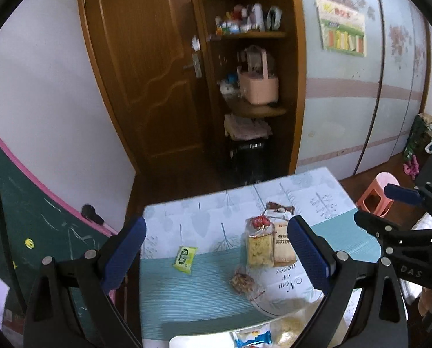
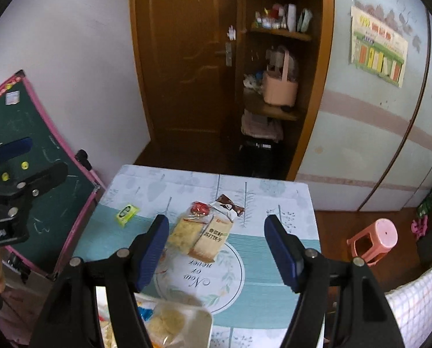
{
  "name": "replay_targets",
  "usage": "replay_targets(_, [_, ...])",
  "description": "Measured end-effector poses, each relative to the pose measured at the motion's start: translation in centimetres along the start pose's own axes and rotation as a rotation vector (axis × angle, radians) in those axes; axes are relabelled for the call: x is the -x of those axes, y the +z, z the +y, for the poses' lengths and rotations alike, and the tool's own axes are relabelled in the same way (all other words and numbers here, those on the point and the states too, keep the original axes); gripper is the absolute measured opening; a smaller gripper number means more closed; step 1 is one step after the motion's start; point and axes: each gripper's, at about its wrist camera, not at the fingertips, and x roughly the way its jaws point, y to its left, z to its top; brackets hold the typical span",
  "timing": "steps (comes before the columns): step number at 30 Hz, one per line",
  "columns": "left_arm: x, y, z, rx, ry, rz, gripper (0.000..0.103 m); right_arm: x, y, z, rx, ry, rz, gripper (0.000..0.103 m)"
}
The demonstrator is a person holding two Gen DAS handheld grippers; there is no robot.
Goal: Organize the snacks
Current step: 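Move both tools forward over the remaining snacks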
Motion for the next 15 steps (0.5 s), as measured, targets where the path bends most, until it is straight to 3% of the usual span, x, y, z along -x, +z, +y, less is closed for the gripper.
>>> replay_targets(5, [-8.0,-1.6,0.0,0.042,-0.036,0.186,0.098,-5.5,0.6,-1.1,-0.003,-0.024,0.088,0.069])
replay_targets(11, [-17.3,-7.4,0.4,0.160,-0.064,0.440,0.098,-13.0,-1.8,-2.2,-0.057,0.012,0.256,0.068])
replay_targets(15, [-21.5,-11.0,0.3,0.217,-0.045,0.550,0.093,-17.5,-3.6,-3.1,-0.123,0.048,0.346,0.066])
